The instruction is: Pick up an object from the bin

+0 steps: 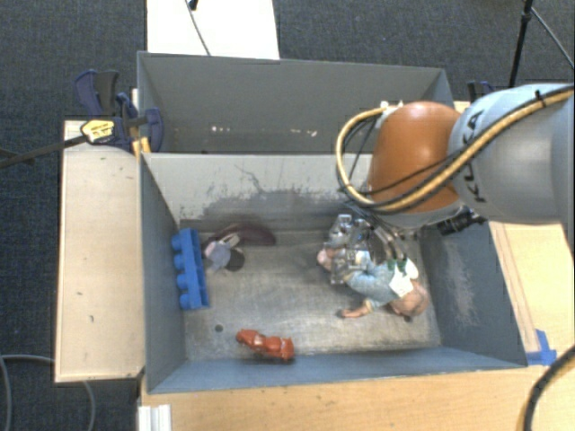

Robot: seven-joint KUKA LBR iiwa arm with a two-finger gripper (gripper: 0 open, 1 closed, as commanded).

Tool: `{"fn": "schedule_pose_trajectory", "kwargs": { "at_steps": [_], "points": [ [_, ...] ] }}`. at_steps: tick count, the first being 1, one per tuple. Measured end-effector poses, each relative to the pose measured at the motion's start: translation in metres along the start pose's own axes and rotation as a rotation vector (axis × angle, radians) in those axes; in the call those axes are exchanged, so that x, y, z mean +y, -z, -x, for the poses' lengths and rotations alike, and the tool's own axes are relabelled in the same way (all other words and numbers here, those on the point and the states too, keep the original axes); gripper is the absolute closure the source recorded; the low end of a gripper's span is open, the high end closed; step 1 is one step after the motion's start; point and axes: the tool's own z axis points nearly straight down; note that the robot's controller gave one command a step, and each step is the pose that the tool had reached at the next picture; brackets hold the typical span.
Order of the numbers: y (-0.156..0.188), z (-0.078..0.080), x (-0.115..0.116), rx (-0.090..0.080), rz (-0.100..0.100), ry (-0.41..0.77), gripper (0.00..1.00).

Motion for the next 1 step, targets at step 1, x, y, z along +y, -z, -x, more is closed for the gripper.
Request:
{"fn": "schedule_pose_trajectory", "kwargs": {
  "at_steps": [1],
  "points": [
    [0.0112,0.0004,0.0,-0.002,0.0,-0.001,1.0]
  ]
}}
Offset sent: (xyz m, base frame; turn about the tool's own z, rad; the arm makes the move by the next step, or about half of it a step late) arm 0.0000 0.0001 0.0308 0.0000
